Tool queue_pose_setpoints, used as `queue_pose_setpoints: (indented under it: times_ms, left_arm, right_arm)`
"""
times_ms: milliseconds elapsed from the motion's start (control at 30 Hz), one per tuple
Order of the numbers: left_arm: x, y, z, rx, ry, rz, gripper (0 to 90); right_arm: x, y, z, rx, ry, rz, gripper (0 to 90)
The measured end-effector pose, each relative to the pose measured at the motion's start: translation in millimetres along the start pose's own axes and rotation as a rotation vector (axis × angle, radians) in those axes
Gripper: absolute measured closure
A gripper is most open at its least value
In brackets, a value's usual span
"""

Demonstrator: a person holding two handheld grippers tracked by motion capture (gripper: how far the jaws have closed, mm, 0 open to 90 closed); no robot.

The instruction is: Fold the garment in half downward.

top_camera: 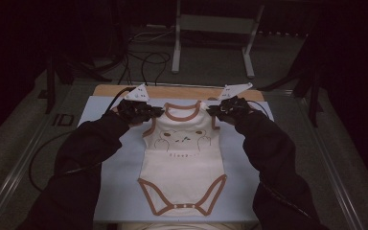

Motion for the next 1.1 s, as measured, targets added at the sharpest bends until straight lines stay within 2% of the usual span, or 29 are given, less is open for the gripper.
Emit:
queue_pose_setpoints:
  times_ms: [167, 267, 500, 733, 767, 1100]
  left_arm:
    - [-2.6, -0.7, -9.6, -0.001, 0.026, 0.014, 86.8]
    - [-5.3, -1.2, -12.3, -0.009, 0.017, 0.018, 86.8]
    - [-6.6, -3.4, -25.8, -0.032, 0.036, 0.024, 86.8]
    - [-9.6, -5.6, -40.9, -0.049, 0.039, 0.008, 86.8]
    - [-12.4, -6.4, -47.9, -0.055, 0.05, 0.008, 86.8]
    - [-24.4, -6.7, -69.7, -0.093, 0.051, 0.002, 86.8]
  right_arm:
    - [-3.7, -6.0, 8.6, 0.009, -0.015, -0.006, 81.6]
    - [-6.8, -8.0, 13.2, 0.014, -0.02, -0.008, 81.6]
    - [-13.9, -13.6, 20.5, 0.026, -0.018, -0.009, 81.6]
    - [-20.6, -18.9, 30.1, 0.04, -0.021, -0.019, 81.6]
    - [-23.7, -21.0, 33.9, 0.047, -0.02, -0.02, 81.6]
    - [-40.3, -22.9, 55.8, 0.084, -0.02, -0.021, 81.5]
Point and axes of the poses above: each handheld gripper's, and its own axes: y roughly forward along the jaws, x roughly out of its top, z roughly to its left, the point moved 4 cm from there along y, roughly forward along the jaws, and after that the axes turned 4 degrees about -x, right-handed, at the moved point
